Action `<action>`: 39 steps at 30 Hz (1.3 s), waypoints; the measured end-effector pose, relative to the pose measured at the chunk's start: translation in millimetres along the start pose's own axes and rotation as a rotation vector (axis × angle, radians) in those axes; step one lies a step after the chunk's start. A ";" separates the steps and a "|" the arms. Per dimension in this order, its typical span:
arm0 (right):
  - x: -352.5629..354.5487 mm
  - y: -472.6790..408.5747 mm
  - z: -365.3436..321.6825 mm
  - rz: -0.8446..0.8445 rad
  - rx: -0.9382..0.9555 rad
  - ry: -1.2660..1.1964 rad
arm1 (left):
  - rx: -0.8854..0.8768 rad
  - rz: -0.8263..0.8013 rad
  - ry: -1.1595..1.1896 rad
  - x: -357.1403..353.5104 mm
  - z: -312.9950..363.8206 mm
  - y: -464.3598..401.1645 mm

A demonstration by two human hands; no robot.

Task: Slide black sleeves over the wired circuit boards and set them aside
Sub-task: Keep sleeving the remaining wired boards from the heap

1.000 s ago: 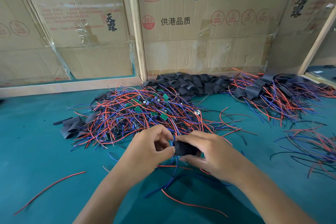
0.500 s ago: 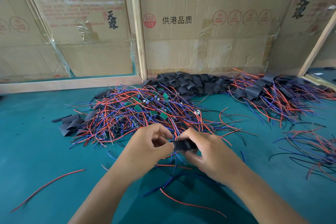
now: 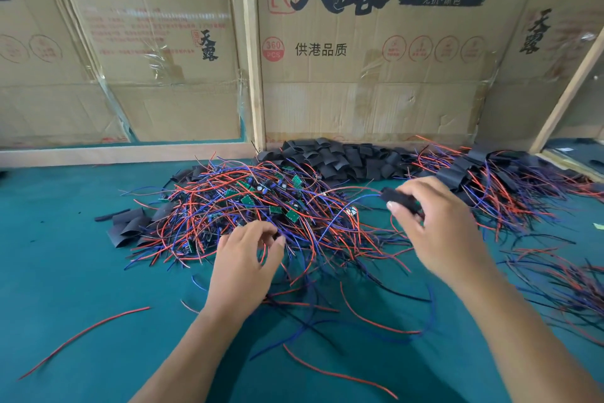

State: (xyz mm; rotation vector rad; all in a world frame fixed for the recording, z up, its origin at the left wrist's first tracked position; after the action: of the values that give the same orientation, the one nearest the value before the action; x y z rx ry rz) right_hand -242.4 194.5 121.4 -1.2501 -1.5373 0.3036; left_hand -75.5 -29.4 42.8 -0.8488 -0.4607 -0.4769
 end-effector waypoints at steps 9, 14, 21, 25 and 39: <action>30.5 -126.0 145.1 0.044 -0.193 0.574 | -0.106 -0.078 -0.085 -15.9 11.1 -3.5; 15.3 -142.7 190.2 -0.098 -0.248 0.824 | -0.107 -0.090 -0.100 -18.2 11.1 -3.0; -18.0 -115.3 200.1 -0.122 -0.416 0.721 | -0.086 -0.106 -0.112 -19.6 8.3 -2.5; -61.8 -104.6 164.7 -0.257 -0.153 0.505 | -0.078 -0.108 -0.182 -23.1 6.8 -3.4; -159.0 -96.7 183.5 -0.607 -0.472 0.328 | -0.105 -0.094 -0.228 -25.4 7.3 -3.1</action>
State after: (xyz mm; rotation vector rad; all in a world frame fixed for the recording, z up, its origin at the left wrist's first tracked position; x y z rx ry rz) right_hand -468.1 98.0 31.7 -1.0429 -1.6577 -0.6592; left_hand -99.0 -19.9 34.7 -0.9915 -0.6917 -0.4961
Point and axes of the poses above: each hand's wrist, its own y-axis away from the middle knuckle, its own x-axis out of the back of the hand, z = x × y, the point moved 8 cm from there along -y, towards the middle knuckle, and after that the axes turned 7 degrees about z, right-handed, at the moved point
